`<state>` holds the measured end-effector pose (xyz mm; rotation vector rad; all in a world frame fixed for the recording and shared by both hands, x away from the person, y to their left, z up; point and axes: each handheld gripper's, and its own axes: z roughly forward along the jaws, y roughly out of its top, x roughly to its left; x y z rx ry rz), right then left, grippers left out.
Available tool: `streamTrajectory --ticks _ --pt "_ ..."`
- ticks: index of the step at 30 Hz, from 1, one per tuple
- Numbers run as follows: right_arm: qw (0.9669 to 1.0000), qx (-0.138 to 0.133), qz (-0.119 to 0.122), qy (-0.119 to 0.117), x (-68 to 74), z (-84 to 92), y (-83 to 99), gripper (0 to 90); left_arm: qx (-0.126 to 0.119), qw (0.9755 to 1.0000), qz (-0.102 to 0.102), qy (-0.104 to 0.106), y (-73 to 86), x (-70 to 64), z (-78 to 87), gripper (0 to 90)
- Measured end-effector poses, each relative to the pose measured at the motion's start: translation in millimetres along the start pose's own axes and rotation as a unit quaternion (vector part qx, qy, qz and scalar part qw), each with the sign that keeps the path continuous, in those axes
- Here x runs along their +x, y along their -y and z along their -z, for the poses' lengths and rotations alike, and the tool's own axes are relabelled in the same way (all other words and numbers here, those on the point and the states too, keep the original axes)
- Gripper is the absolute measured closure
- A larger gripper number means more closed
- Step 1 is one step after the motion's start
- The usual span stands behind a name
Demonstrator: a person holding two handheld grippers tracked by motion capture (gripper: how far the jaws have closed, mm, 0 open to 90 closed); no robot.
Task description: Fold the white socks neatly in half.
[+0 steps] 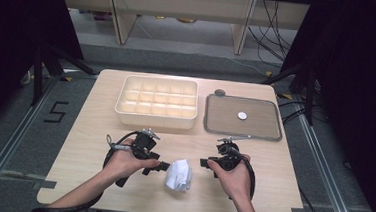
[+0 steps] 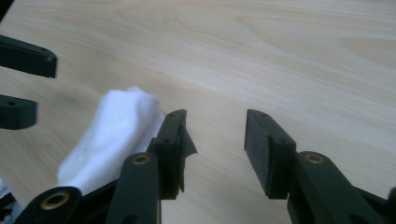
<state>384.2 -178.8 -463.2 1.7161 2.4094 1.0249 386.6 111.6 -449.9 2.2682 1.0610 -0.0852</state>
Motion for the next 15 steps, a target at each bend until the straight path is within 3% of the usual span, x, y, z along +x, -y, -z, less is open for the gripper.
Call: streamTrajectory --ticks 3,4,5,10,12,14,15 --pt "1.0 -0.006 -0.007 0.002 -10.6 4.2 6.4 57.3 0.001 0.9998 0.018 0.012 2.3 4.2 -2.0 38.1" --pt "0.9998 -0.003 -0.014 0.015 -12.8 7.4 8.5 56.9 0.002 0.9997 0.024 0.009 2.8 4.2 -2.3 37.3" --pt "0.9995 -0.004 -0.029 0.013 -15.4 10.6 11.3 56.6 0.002 0.9996 0.026 0.012 3.0 4.6 -2.9 36.7" --pt "0.9985 -0.014 -0.045 0.027 -31.0 22.3 21.1 56.3 0.003 0.9994 0.03 0.017 2.5 1.1 -5.8 35.2" --pt "0.9978 -0.026 -0.059 0.016 -34.9 25.9 25.0 56.3 0.0 0.9994 0.029 0.017 2.1 0.1 -6.4 34.3" --pt "0.9979 -0.028 -0.056 0.017 -39.3 28.5 28.5 56.3 0.001 0.9994 0.03 0.018 1.6 0.1 -6.4 33.9" --pt "0.9972 -0.025 -0.068 0.018 -39.6 30.1 28.6 56.3 0.001 0.9993 0.03 0.021 1.3 0.4 -6.6 33.8"
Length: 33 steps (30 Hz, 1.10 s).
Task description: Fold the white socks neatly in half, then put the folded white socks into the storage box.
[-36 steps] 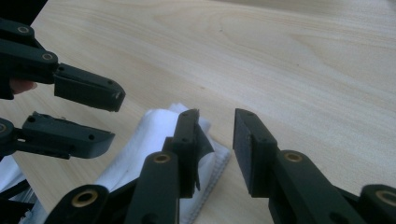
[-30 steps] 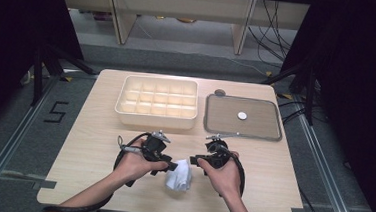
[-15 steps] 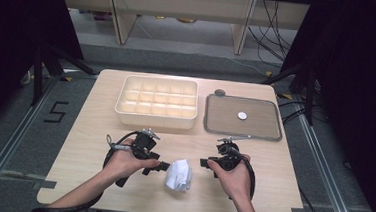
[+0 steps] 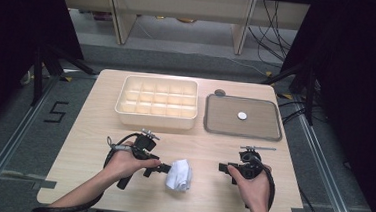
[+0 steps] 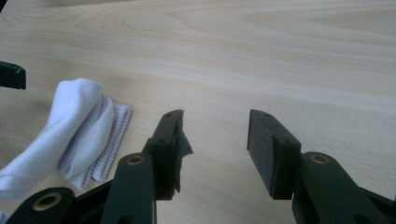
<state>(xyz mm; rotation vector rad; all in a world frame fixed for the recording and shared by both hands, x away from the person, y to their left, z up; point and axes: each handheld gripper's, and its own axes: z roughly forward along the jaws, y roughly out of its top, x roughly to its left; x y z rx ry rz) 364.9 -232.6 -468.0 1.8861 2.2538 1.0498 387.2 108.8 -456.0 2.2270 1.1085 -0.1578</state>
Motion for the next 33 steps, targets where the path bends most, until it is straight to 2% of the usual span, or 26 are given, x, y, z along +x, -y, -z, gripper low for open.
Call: streamTrajectory --ticks 3,4,5,7,8,9,10,11,12,13,14,15,16,17,18,20,22,23,25,26,27,28,31,32,33 --pt "1.0 -0.003 -0.005 0.0 -4.6 0.9 0.4 56.3 0.0 1.0 0.003 -0.003 -0.6 -1.6 0.0 33.7" --pt "0.9999 -0.001 -0.009 -0.007 -5.0 1.7 0.2 56.3 0.0 1.0 0.003 -0.004 -0.7 -1.8 -0.1 33.7" --pt "0.9997 -0.003 -0.005 -0.025 -7.7 1.4 -0.2 56.3 -0.001 1.0 0.003 -0.004 -0.8 -2.0 -0.2 33.7" --pt "0.9996 -0.004 -0.005 -0.029 -7.8 1.6 -0.5 56.3 -0.006 1.0 0.003 0.003 -0.9 -1.5 -1.5 33.7" --pt "0.9995 -0.003 -0.006 -0.029 -7.8 1.7 -0.5 56.3 -0.001 1.0 0.002 0.0 -1.3 -1.9 -1.7 33.7" --pt "0.9996 -0.008 -0.001 -0.028 -8.1 0.8 -0.4 56.3 -0.001 1.0 0.002 0.002 -1.9 -2.1 -2.5 33.7" --pt "1.0 -0.002 -0.001 -0.004 -7.1 1.6 -0.5 56.3 -0.002 1.0 0.003 0.001 -2.7 -2.6 -3.2 33.7" --pt "0.9999 0.005 -0.006 0.01 -6.6 2.1 -0.8 56.2 -0.002 1.0 0.003 -0.001 -4.0 -3.3 -3.3 33.7" --pt "0.9999 0.007 -0.008 0.006 -7.1 2.4 -0.7 56.2 -0.003 1.0 -0.001 -0.001 -5.3 -2.9 -3.5 33.7" --pt "0.9995 0.002 -0.029 -0.012 -5.0 3.1 -0.1 56.2 -0.004 1.0 0.003 0.004 -6.5 -3.0 -4.3 33.7" --pt "0.9995 0.001 -0.031 -0.011 -5.6 4.2 -0.1 56.2 -0.003 1.0 0.002 -0.005 -7.6 -4.2 -4.2 33.6" --pt "0.9999 -0.006 -0.01 -0.005 -10.0 4.8 -0.5 56.2 -0.001 1.0 0.0 -0.006 -8.6 -4.5 -4.1 33.5" --pt "0.9999 -0.005 -0.011 0.002 -10.1 6.4 -0.8 56.2 -0.001 1.0 0.0 -0.008 -9.3 -5.6 -4.3 33.6" --pt "0.9999 -0.01 -0.011 -0.004 -11.0 7.4 -0.8 56.2 0.0 1.0 -0.002 -0.008 -9.9 -6.4 -4.4 33.5" --pt "0.9999 -0.009 -0.011 0.006 -11.1 8.9 -1.5 56.2 0.003 0.9999 -0.006 -0.01 -10.4 -7.1 -4.5 33.5" --pt "0.9998 -0.014 -0.01 -0.004 -12.4 11.5 -2.8 56.1 0.007 0.9999 -0.005 -0.015 -10.7 -8.7 -4.7 33.5" --pt "0.9998 -0.013 -0.011 0.011 -12.7 13.6 -4.7 55.9 0.011 0.9998 -0.002 -0.018 -10.5 -8.5 -5.9 33.4" --pt "0.9998 -0.01 -0.012 0.014 -13.0 14.3 -5.5 55.8 0.016 0.9997 0.007 -0.019 -10.4 -8.6 -7.7 33.4" --pt "0.9997 -0.012 -0.017 0.01 -14.4 15.5 -6.3 55.4 0.026 0.9994 0.016 -0.018 -11.8 -8.5 -10.5 33.1" --pt "0.9997 -0.017 -0.016 -0.008 -16.1 15.5 -5.8 55.3 0.03 0.9993 0.017 -0.015 -13.1 -8.3 -11.6 33.0" --pt "0.9998 -0.015 -0.015 -0.005 -16.7 15.0 -5.8 55.1 0.032 0.9989 0.03 -0.016 -14.9 -10.0 -12.9 32.5" --pt "0.9998 -0.013 -0.013 0.0 -17.6 15.9 -5.6 55.1 0.032 0.999 0.029 -0.013 -16.2 -9.4 -13.8 31.9" --pt "0.9997 -0.012 -0.016 -0.009 -20.9 15.6 -5.5 54.7 0.04 0.9981 0.044 -0.015 -19.8 -12.5 -17.2 29.1" --pt "0.9998 -0.005 -0.016 0.01 -21.0 15.8 -5.8 54.4 0.044 0.9979 0.044 -0.015 -20.8 -13.0 -18.2 28.8" --pt "0.9998 -0.005 -0.019 0.009 -21.2 16.4 -5.8 54.3 0.044 0.9978 0.046 -0.016 -21.7 -14.0 -19.4 28.2"
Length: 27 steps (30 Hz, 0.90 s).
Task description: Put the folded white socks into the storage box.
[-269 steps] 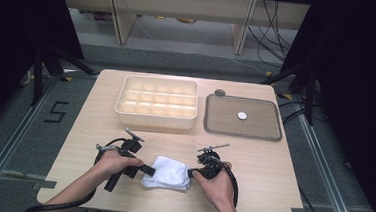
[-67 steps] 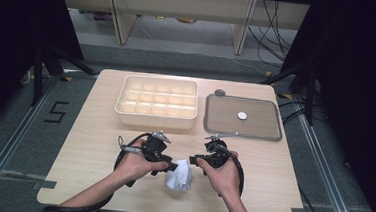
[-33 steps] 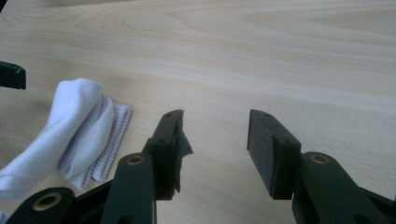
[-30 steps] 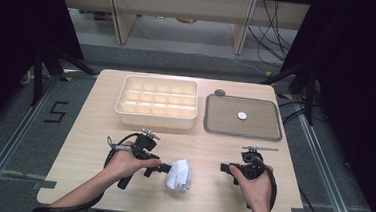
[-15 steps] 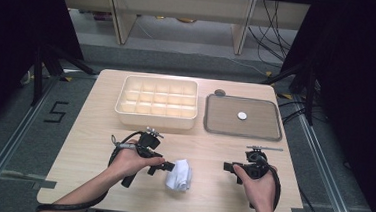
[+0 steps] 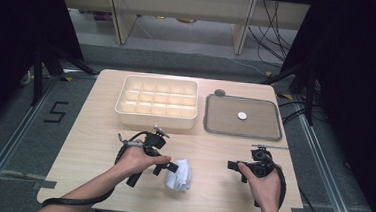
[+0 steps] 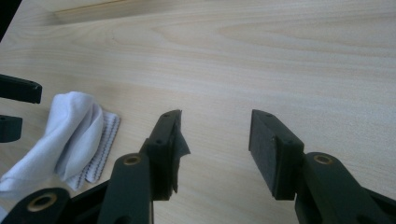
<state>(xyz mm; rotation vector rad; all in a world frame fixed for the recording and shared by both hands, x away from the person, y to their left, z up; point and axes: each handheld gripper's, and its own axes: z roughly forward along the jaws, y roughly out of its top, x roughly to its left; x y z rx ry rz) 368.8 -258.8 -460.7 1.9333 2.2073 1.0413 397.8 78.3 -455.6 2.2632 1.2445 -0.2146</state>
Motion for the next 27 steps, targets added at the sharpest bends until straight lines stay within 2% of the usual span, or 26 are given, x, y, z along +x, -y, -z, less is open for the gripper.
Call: streamTrajectory --ticks 3,5,6,7,8,9,10,11,12,13,15,17,19,21,22,24,25,26,27 --pt "1.0 0.001 -0.002 0.0 -0.8 1.5 1.0 53.9 0.005 1.0 0.001 -0.007 -2.7 -2.6 -1.5 26.0" --pt "0.9998 -0.009 0.001 -0.015 -1.9 1.9 2.2 53.7 0.006 1.0 0.001 -0.007 -3.4 -3.4 -2.9 25.6" --pt "1.0 -0.003 -0.006 -0.007 -1.6 3.6 2.6 53.7 0.011 0.9999 0.002 -0.009 -3.4 -4.3 -3.7 25.0" --pt "0.9994 -0.002 -0.029 -0.019 1.9 4.8 3.8 53.7 0.013 0.9999 0.0 -0.008 -3.2 -4.6 -5.2 24.8" --pt "0.9995 -0.022 0.012 -0.02 -3.3 2.7 4.0 53.7 0.016 0.9999 0.004 -0.002 -3.1 -5.0 -6.3 24.5" --pt "0.9999 -0.012 0.008 -0.009 -2.3 3.8 4.4 53.7 0.02 0.9997 0.011 0.007 -3.4 -4.9 -7.4 24.6" --pt "0.9998 -0.013 0.007 -0.011 -2.1 3.7 5.2 53.7 0.019 0.9996 0.018 0.012 -3.7 -5.7 -8.7 24.3" --pt "0.9984 0.01 -0.052 -0.02 6.2 6.8 6.5 53.7 0.02 0.9995 0.019 0.014 -3.9 -6.6 -9.5 23.8" --pt "0.9998 -0.014 0.003 -0.014 -2.4 2.8 6.2 53.6 0.02 0.9995 0.018 0.015 -4.2 -7.6 -10.1 23.8" --pt "0.9999 -0.005 -0.01 -0.01 -0.8 3.7 6.6 53.7 0.017 0.9996 0.019 0.012 -4.4 -9.0 -10.6 23.3" --pt "0.9998 -0.006 -0.01 -0.013 0.3 3.9 6.2 53.6 0.021 0.9996 0.015 0.007 -4.7 -10.3 -11.4 22.7" --pt "0.9999 0.003 -0.009 0.006 2.1 5.0 5.3 53.6 0.024 0.9995 0.018 0.005 -5.0 -11.2 -13.6 22.4" --pt "1.0 0.002 -0.006 0.001 2.7 4.6 4.9 53.6 0.029 0.9993 0.022 0.008 -4.8 -12.1 -17.1 22.4" --pt "0.9998 -0.003 -0.006 -0.018 3.2 3.3 5.1 53.6 0.031 0.9992 0.023 0.007 -3.9 -13.2 -21.3 22.3" --pt "0.9994 0.006 -0.027 -0.022 7.4 3.6 5.4 53.6 0.032 0.9992 0.022 0.005 -3.4 -13.8 -22.5 22.0" --pt "0.9994 0.007 -0.023 -0.024 8.3 2.1 5.2 53.6 0.035 0.9991 0.024 0.005 -2.2 -14.6 -25.8 21.5" --pt "0.9997 0.001 0.003 -0.023 4.7 0.6 4.6 53.6 0.038 0.999 0.02 0.005 -2.0 -14.1 -27.1 21.2" --pt "0.9998 0.007 -0.003 -0.02 6.4 0.6 4.6 53.6 0.039 0.999 0.022 0.006 -1.7 -14.4 -28.7 21.3" --pt "0.9997 0.01 0.004 -0.021 5.9 -0.7 4.2 53.6 0.041 0.999 0.02 0.006 -1.8 -14.3 -29.6 21.1"
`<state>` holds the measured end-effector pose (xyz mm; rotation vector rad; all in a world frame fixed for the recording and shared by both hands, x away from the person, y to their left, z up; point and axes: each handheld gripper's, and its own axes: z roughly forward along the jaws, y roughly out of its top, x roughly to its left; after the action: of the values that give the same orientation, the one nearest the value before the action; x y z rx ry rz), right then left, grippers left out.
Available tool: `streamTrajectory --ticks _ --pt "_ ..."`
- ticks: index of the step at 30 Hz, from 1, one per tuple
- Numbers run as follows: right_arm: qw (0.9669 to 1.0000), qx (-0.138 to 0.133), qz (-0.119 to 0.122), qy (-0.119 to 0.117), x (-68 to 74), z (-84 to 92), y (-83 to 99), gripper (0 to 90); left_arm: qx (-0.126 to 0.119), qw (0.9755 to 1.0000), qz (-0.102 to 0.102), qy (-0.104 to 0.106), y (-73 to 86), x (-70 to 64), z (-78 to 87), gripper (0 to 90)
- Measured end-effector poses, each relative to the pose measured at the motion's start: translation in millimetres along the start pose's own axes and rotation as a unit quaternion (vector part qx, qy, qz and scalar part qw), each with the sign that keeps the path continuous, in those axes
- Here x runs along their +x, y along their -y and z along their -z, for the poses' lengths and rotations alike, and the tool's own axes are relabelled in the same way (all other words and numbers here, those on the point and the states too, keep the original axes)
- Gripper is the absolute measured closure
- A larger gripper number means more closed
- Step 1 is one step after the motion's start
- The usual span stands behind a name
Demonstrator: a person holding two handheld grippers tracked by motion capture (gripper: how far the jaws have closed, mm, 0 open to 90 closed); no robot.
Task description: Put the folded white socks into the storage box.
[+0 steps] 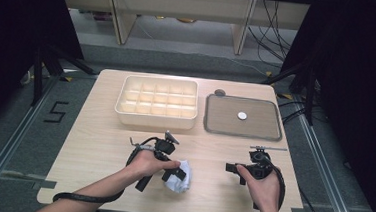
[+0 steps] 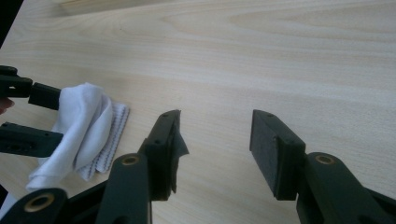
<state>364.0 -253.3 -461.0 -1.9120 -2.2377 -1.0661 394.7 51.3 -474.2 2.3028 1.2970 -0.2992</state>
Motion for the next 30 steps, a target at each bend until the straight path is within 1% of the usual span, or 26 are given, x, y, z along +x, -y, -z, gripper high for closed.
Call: streamTrajectory --ticks 1,2,3,4,6,7,9,10,11,12,13,14,16,17,19,20,22,23,24,25,26,29,30 --pt "1.0 -0.003 0.001 0.001 1.1 -0.9 -0.1 53.6 0.0 1.0 0.0 -0.001 0.2 -0.4 -1.5 21.2" --pt "0.9999 -0.003 0.004 -0.009 1.2 -2.1 -0.1 53.6 0.002 1.0 -0.002 -0.004 0.1 -0.7 -2.5 21.8" --pt "0.9995 0.01 -0.026 -0.015 6.7 -0.6 0.3 53.6 0.002 1.0 -0.001 -0.004 0.2 -1.1 -4.0 22.1" --pt "0.9998 0.008 -0.019 -0.01 6.1 -1.4 0.1 53.6 0.004 1.0 -0.003 -0.002 0.1 -0.6 -5.0 23.0" --pt "0.9997 0.007 -0.012 -0.021 5.8 -0.6 0.1 53.6 0.003 1.0 0.002 0.0 0.1 0.1 -7.3 24.1" --pt "0.9991 0.008 -0.013 -0.04 4.5 0.0 0.2 53.6 0.012 0.9999 -0.007 0.001 -0.1 2.0 -7.1 24.8" --pt "0.9992 0.007 -0.014 -0.037 4.0 0.6 0.2 53.6 0.011 0.9999 -0.001 0.003 0.3 2.3 -8.6 26.1" --pt "0.9994 0.0 0.008 -0.035 -0.3 0.2 -0.1 53.6 0.011 0.9999 -0.001 0.005 0.6 2.7 -9.0 26.8" --pt "0.9995 -0.001 0.007 -0.03 -0.2 -0.2 -0.1 53.6 0.011 0.9999 0.0 0.007 0.8 2.8 -9.4 27.6" --pt "0.9995 -0.001 0.007 -0.03 -0.3 -0.2 -0.1 53.6 0.01 0.9999 0.0 0.009 1.1 3.1 -9.5 28.8" --pt "0.9998 -0.007 0.005 -0.017 1.0 -1.2 0.4 53.6 0.009 0.9999 -0.002 0.013 1.3 3.8 -9.9 30.3" --pt "1.0 0.001 0.008 0.001 2.2 0.1 0.1 53.6 0.009 0.9999 -0.002 0.012 1.4 4.0 -9.9 32.1" --pt "0.9999 0.0 0.01 -0.001 2.6 -0.4 0.2 53.6 0.003 0.9999 -0.001 0.015 2.1 3.9 -10.1 36.4" --pt "0.9999 0.0 0.011 -0.01 2.0 -0.8 0.2 53.6 0.003 0.9998 -0.006 0.017 2.6 4.5 -9.9 40.1" --pt "0.9999 0.002 0.009 -0.009 2.8 -0.8 0.2 53.6 0.0 0.9997 -0.011 0.021 3.8 5.1 -9.7 45.2" --pt "1.0 0.001 0.007 -0.005 3.4 -1.3 0.3 53.6 -0.014 0.9996 -0.005 0.024 4.8 3.4 -10.8 48.2" --pt "0.9999 0.002 0.011 -0.008 3.7 -1.4 0.5 53.6 -0.014 0.9995 -0.019 0.022 5.5 3.0 -9.2 54.4" --pt "0.9999 0.001 0.012 -0.009 3.9 -1.5 0.5 53.6 -0.017 0.9993 -0.023 0.022 5.8 2.5 -8.9 56.9" --pt "0.9999 0.001 0.012 -0.009 4.3 -1.6 0.4 53.6 -0.013 0.9991 -0.033 0.022 5.7 3.1 -8.0 59.4" --pt "0.9998 0.001 0.015 -0.014 4.1 -1.4 0.5 53.6 -0.012 0.999 -0.037 0.022 5.6 3.1 -7.6 61.4" --pt "0.9993 0.002 0.014 -0.033 2.7 -1.4 0.4 53.7 -0.02 0.999 -0.033 0.025 6.0 1.8 -8.5 62.8" --pt "0.9993 0.003 0.013 -0.033 3.2 -1.2 0.8 53.6 -0.022 0.9987 -0.037 0.028 6.4 1.9 -8.4 66.1" --pt "0.9995 0.001 0.013 -0.03 3.6 -1.5 1.0 53.6 -0.022 0.9985 -0.041 0.028 6.4 1.9 -8.2 66.9"
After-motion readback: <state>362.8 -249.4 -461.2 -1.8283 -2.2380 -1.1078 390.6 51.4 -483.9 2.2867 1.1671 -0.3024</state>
